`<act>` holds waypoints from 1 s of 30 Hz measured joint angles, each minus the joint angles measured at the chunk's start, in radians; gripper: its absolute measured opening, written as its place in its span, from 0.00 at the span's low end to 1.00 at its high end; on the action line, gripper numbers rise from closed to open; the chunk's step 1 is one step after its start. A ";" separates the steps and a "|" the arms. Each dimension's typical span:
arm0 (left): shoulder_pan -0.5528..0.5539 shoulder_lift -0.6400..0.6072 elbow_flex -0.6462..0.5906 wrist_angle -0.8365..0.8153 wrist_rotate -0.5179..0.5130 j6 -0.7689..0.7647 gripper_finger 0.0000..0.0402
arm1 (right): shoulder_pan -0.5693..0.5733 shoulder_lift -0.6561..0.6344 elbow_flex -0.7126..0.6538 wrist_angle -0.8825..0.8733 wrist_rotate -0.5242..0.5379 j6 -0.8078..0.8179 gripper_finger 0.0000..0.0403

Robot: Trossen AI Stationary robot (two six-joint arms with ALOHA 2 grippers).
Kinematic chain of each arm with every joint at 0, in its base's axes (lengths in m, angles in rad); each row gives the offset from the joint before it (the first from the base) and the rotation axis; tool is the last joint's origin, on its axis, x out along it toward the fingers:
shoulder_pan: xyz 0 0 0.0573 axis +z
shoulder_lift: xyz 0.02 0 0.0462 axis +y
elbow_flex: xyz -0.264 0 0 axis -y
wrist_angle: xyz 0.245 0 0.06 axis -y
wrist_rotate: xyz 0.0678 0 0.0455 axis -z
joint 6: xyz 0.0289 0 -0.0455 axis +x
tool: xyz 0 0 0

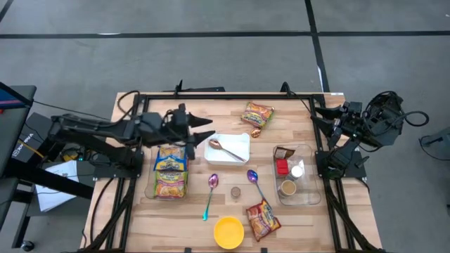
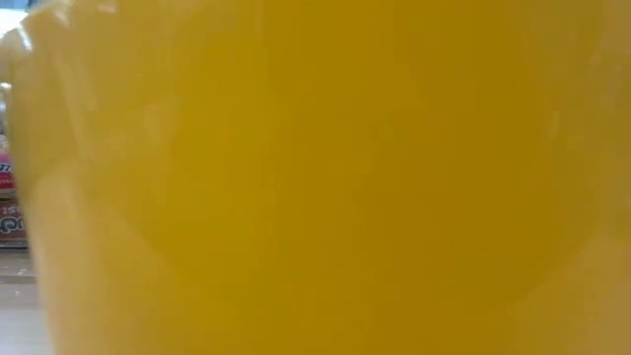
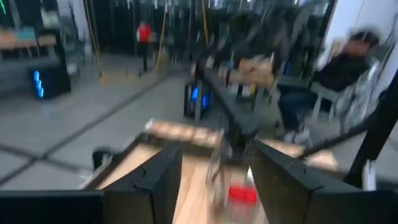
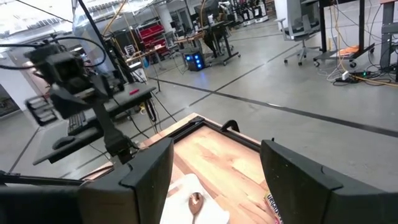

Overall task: Pick & Place Food Item
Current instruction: Put the left violet spoon into the white bin

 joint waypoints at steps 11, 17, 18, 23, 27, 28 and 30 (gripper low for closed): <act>-0.117 0.007 0.000 0.057 -0.161 -0.033 0.58 | 0.001 0.000 0.000 0.019 -0.035 0.001 0.58; -0.236 0.070 0.000 0.044 -0.174 -0.208 0.61 | 0.001 0.000 0.000 0.038 -0.144 -0.008 0.58; -0.258 0.090 0.006 0.033 -0.177 -0.243 0.61 | 0.001 0.000 0.000 0.035 -0.161 -0.008 0.58; -0.348 0.242 0.151 -0.161 -0.188 -0.425 0.60 | 0.001 0.000 0.000 0.035 -0.184 -0.008 0.58; -0.375 0.389 0.371 -0.473 -0.184 -0.558 0.60 | 0.001 0.000 0.000 0.035 -0.192 -0.008 0.58; -0.375 0.424 0.433 -0.569 -0.175 -0.615 0.60 | 0.001 0.000 0.000 0.035 -0.199 -0.008 0.58; -0.365 0.493 0.547 -0.766 -0.131 -0.769 0.60 | 0.001 0.000 0.000 0.034 -0.207 -0.008 0.58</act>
